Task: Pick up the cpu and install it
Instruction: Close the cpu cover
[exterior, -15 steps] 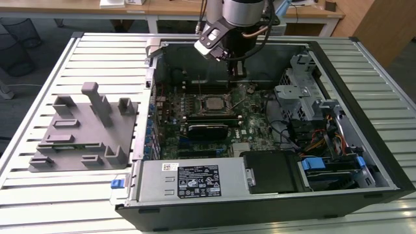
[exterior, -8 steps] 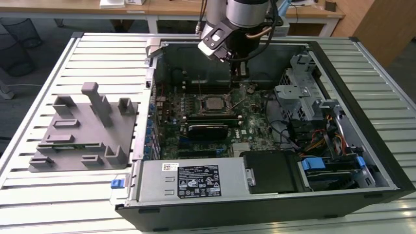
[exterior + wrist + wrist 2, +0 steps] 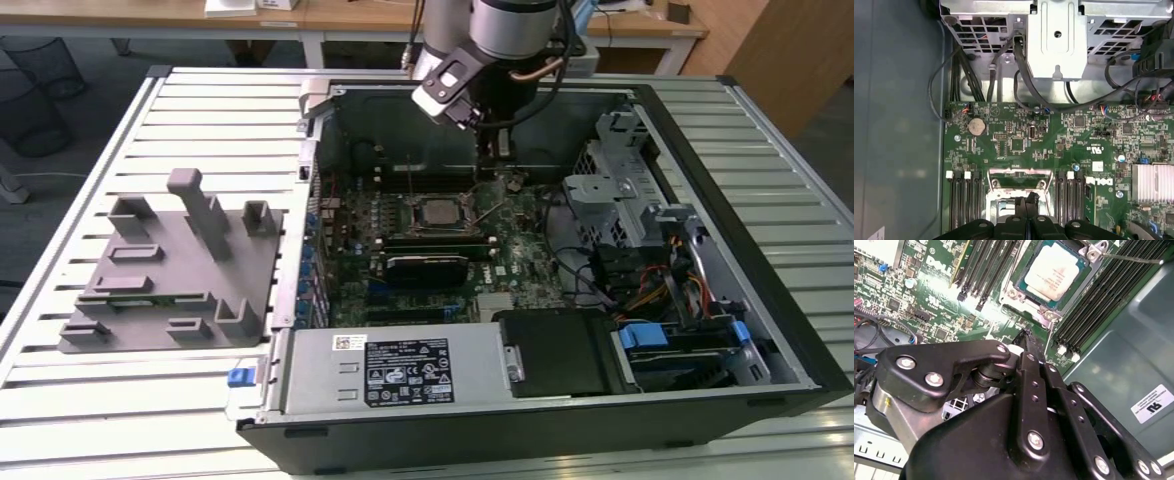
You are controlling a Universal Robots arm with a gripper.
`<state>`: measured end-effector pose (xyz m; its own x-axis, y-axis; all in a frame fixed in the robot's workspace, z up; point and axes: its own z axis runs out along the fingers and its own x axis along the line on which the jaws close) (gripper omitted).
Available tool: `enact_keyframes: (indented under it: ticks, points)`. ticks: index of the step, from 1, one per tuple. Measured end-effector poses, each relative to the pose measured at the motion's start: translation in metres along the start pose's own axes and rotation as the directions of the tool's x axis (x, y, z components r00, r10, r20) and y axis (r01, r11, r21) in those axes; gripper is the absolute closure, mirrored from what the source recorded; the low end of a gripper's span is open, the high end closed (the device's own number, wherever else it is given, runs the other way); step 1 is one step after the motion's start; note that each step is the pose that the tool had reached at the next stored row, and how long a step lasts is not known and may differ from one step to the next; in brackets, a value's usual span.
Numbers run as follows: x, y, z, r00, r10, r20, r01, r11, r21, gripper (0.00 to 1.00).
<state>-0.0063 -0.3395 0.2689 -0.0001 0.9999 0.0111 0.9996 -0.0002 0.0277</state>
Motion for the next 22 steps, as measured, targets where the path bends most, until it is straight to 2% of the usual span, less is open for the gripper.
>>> enact_keyframes:
  ticks: [22]
  points:
    - [0.0055,0.0176,0.0074,1.0,0.0,0.0003,0.0,1.0,0.0021,0.89]
